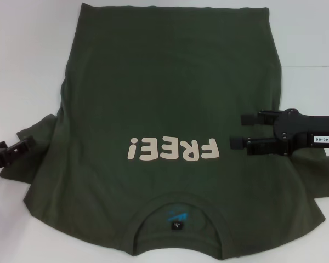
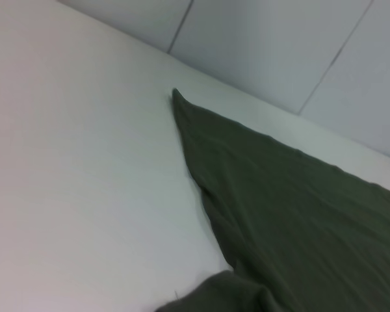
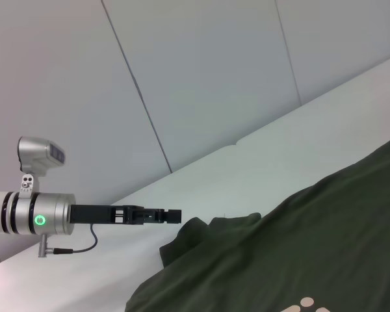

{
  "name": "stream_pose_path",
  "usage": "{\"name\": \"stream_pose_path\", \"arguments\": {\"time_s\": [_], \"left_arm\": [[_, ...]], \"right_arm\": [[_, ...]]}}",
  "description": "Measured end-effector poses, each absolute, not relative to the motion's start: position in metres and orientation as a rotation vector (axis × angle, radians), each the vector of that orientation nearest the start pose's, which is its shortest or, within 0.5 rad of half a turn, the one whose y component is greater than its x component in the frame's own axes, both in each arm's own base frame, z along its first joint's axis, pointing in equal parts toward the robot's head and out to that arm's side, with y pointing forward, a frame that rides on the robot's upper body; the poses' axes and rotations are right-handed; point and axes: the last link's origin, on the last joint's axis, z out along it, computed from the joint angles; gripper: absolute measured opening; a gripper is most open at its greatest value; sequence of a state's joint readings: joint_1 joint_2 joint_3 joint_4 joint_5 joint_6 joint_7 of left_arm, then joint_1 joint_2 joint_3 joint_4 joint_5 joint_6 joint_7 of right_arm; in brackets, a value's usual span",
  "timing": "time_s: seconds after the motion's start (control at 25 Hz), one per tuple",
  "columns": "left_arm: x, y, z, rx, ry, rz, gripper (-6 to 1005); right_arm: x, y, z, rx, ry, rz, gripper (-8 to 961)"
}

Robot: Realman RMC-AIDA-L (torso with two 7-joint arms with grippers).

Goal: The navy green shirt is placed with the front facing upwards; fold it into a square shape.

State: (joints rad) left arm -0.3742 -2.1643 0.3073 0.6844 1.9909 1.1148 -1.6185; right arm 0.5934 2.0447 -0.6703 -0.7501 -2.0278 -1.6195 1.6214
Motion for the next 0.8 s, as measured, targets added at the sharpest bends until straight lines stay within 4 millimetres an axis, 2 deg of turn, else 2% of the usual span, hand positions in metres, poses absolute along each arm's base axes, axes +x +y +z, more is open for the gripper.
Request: {"name": "stream_pose_path", "arguments": {"time_s": [0.28,0.8], "left_arm": [[-0.372,0.319,0.023,-1.854,-1.276,-0.632,906],[-0.372,0.319,0.019,-1.883,-1.279,-0.599,906]], "right_arm": [[0.239,0.352,0.028,-2.745,0.760,0.704,926],[0.239,0.351,0.027,-2.746,0.767,0.707,926]]}}
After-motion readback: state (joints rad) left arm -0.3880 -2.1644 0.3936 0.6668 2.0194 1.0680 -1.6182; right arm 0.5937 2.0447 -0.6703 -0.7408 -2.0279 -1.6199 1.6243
